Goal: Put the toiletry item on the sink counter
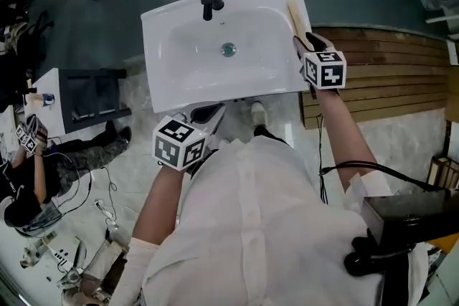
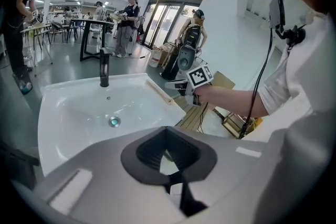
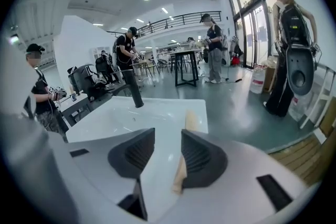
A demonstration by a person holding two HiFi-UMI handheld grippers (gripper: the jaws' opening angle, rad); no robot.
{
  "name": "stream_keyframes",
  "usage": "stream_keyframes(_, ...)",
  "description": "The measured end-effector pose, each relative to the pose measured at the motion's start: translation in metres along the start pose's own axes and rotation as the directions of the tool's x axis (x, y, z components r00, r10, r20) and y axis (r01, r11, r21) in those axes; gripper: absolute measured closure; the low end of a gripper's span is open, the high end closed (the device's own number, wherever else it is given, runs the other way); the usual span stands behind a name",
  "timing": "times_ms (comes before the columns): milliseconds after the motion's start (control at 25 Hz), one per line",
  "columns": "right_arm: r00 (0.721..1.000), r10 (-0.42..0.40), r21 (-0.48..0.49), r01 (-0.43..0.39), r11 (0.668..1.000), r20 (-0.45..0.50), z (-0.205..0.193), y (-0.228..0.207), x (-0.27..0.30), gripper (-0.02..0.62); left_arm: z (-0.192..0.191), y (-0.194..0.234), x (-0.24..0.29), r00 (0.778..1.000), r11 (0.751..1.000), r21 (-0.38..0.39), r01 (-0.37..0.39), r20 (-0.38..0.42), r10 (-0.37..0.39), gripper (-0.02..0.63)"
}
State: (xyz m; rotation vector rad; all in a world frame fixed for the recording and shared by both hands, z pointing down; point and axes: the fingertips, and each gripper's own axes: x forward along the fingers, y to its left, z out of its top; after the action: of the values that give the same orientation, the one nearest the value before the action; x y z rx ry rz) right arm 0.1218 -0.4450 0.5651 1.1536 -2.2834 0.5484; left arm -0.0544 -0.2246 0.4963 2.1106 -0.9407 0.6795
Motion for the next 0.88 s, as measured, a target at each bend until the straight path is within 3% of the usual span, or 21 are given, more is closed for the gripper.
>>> stream_keyframes(280,1.000,0.022,-0.028,-0.022,0.999,-0.003,-0.019,0.074,-0.050,0.562,-0.032,-0.006,-0.038,0.999,0.998,0.044,0.040,0.031,-0.041,0.600)
stream_keyframes(560,0.992,0.112,-0.058,-0.116,0.992,-0.061,-0.061,0.185,-0.088,0.584,-0.081,0.001,-0.092,0.996,0.996,0.068,0.057,0.067,-0.062,0.600)
stream_keyframes(880,0.988,0.135,-0.065,-0.140,0.988,-0.077,-0.103,0.280,-0.137,0.588,-0.142,-0.007,-0.137,0.990,0.989,0.096,0.109,0.083,-0.117,0.600)
